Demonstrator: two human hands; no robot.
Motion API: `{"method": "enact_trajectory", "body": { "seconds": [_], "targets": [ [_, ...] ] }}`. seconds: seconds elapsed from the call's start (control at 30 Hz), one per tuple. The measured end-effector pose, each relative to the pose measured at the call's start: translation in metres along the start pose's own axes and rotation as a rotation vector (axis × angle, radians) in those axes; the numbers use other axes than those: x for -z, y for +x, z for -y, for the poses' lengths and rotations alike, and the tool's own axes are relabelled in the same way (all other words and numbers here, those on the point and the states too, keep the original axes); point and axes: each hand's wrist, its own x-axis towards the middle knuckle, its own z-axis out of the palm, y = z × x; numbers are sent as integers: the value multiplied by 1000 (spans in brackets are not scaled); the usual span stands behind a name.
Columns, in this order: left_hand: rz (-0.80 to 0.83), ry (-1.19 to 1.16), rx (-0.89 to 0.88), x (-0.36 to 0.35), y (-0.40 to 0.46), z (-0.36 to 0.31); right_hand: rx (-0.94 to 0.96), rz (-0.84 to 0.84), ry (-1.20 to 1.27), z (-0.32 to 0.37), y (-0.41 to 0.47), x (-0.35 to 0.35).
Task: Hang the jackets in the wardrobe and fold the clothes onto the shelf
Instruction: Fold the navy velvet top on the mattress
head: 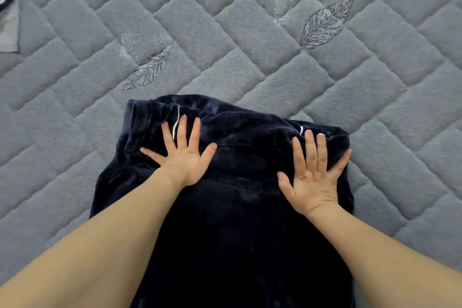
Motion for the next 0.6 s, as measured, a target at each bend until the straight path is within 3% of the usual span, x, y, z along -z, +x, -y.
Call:
{"method": "enact_trajectory", "body": {
  "seconds": [0.17,0.37,0.5,0.6],
  "targets": [
    [-22,-9,-46,1,1,0,-37,-12,-40,5,-4,8],
    [-130,-53,-157,1,-11,10,-335,62,-41,56,-86,3],
    [-294,-54,-276,-50,-69,49,-317,185,-93,91,-188,-12],
    [-289,30,-301,-100,-118,93,-267,238,-152,100,-226,-15]
  ]
}}
